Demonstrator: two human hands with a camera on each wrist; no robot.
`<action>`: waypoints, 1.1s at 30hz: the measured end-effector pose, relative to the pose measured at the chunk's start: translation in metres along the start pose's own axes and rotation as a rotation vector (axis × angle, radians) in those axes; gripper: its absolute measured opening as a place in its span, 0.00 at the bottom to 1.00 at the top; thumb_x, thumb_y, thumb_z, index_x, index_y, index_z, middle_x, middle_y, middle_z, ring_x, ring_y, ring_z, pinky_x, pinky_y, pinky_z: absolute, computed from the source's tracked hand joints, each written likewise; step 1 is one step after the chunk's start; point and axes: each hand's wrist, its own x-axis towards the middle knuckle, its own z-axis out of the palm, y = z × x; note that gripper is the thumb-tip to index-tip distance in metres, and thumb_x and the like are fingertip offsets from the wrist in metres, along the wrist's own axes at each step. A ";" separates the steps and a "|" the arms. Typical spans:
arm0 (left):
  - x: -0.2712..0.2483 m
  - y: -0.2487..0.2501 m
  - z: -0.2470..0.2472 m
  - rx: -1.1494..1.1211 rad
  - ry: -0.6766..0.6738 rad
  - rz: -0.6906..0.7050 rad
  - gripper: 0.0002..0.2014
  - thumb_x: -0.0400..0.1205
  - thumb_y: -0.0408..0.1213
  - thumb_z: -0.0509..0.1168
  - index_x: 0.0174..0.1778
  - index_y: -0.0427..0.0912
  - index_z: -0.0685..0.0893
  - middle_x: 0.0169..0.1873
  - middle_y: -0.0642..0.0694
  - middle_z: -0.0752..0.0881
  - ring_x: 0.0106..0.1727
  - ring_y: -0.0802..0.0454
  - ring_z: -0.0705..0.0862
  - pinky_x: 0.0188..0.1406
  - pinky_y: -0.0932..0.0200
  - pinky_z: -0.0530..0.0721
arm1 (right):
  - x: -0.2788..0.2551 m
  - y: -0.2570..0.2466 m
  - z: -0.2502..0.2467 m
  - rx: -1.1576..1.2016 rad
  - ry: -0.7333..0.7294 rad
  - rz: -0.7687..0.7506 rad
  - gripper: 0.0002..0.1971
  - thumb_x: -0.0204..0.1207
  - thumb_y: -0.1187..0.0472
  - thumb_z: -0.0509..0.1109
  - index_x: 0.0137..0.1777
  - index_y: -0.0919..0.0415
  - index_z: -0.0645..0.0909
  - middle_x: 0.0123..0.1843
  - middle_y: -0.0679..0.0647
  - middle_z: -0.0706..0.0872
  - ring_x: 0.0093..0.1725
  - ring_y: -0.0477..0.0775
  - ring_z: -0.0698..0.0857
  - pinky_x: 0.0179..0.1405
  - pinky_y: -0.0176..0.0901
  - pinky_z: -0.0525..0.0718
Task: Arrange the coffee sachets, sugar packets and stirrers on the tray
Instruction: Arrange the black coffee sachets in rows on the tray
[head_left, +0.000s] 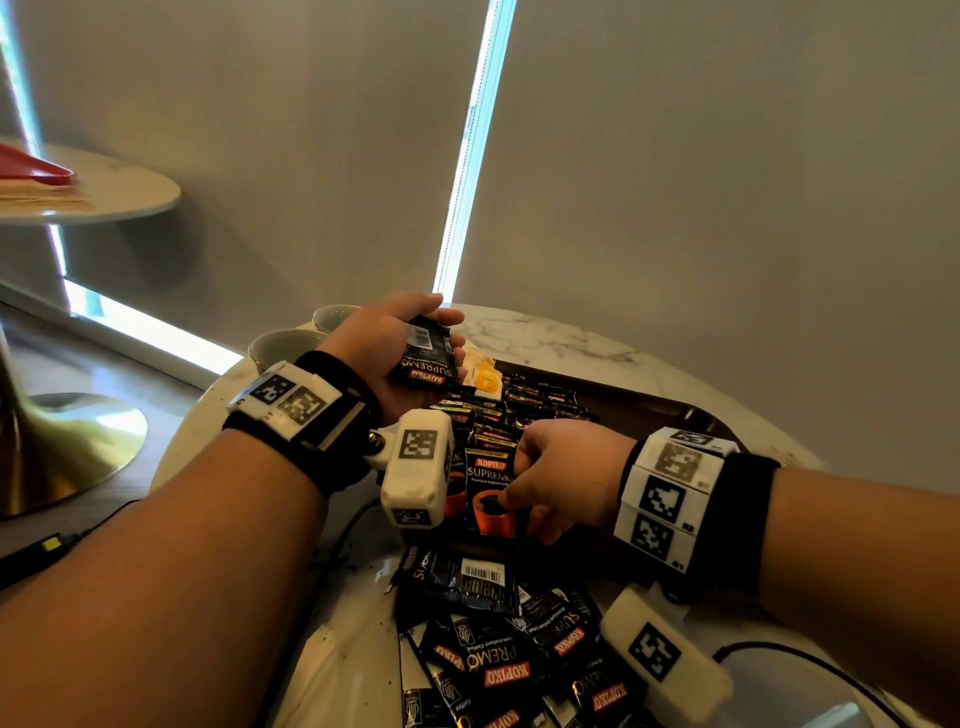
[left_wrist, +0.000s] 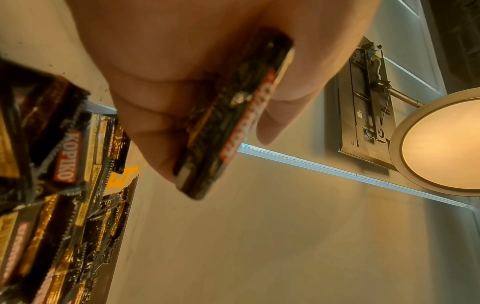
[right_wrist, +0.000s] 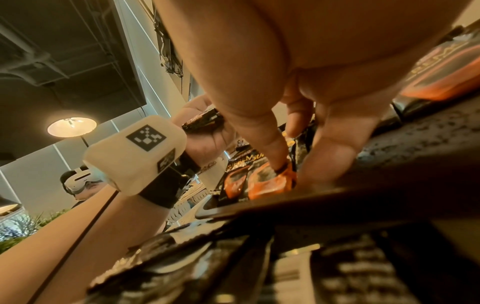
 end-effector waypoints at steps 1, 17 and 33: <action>0.000 0.000 0.000 0.002 0.001 0.001 0.18 0.84 0.46 0.66 0.64 0.38 0.84 0.42 0.40 0.85 0.37 0.47 0.86 0.34 0.52 0.87 | 0.000 0.000 0.001 -0.020 0.008 -0.004 0.09 0.79 0.60 0.76 0.51 0.60 0.78 0.40 0.59 0.91 0.46 0.62 0.93 0.52 0.59 0.92; -0.009 0.000 0.006 0.050 0.014 -0.060 0.16 0.85 0.44 0.63 0.63 0.36 0.83 0.39 0.40 0.84 0.35 0.47 0.84 0.37 0.51 0.86 | 0.005 0.001 -0.003 0.017 0.068 -0.040 0.05 0.81 0.60 0.71 0.53 0.58 0.79 0.40 0.57 0.88 0.31 0.51 0.86 0.38 0.46 0.89; -0.015 -0.005 0.016 -0.087 -0.011 0.026 0.23 0.82 0.39 0.51 0.63 0.30 0.83 0.40 0.35 0.83 0.34 0.43 0.84 0.33 0.53 0.87 | 0.001 0.022 -0.034 0.248 0.290 -0.099 0.02 0.79 0.65 0.70 0.50 0.59 0.81 0.37 0.59 0.88 0.25 0.51 0.82 0.22 0.41 0.78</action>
